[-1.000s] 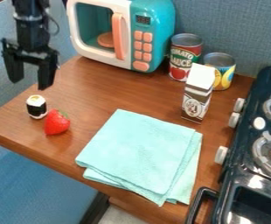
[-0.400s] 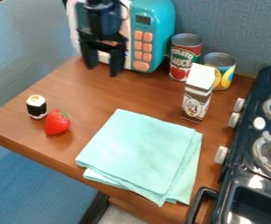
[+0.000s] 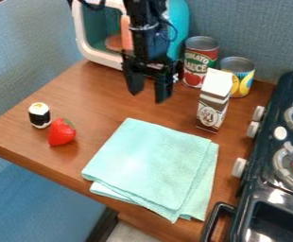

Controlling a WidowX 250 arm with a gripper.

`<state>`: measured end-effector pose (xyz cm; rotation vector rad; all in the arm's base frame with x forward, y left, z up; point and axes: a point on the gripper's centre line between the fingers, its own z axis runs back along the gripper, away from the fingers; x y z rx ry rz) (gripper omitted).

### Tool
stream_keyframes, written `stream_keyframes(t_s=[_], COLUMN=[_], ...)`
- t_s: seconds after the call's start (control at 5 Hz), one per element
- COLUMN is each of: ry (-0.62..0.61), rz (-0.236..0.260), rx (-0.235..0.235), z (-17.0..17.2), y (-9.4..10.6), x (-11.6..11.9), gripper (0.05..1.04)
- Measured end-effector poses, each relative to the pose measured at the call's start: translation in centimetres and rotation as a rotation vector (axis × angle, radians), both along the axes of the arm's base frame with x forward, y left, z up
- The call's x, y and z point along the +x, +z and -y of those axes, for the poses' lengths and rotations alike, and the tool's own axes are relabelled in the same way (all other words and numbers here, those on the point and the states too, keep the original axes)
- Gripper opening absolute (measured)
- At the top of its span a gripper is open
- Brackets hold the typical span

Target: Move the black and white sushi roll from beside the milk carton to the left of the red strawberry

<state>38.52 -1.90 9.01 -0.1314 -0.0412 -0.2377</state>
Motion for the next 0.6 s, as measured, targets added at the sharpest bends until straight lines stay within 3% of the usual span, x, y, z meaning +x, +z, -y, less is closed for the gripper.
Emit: stream_keyframes(t_s=[0.2, 0.6], ry=[-0.005, -0.019], rz=[-0.1, -0.104], rx=[0.092, 0.099], z=[0.49, 1.17], y=[-0.62, -0.47], x=[0.02, -0.06], gripper=[1.004, 1.005])
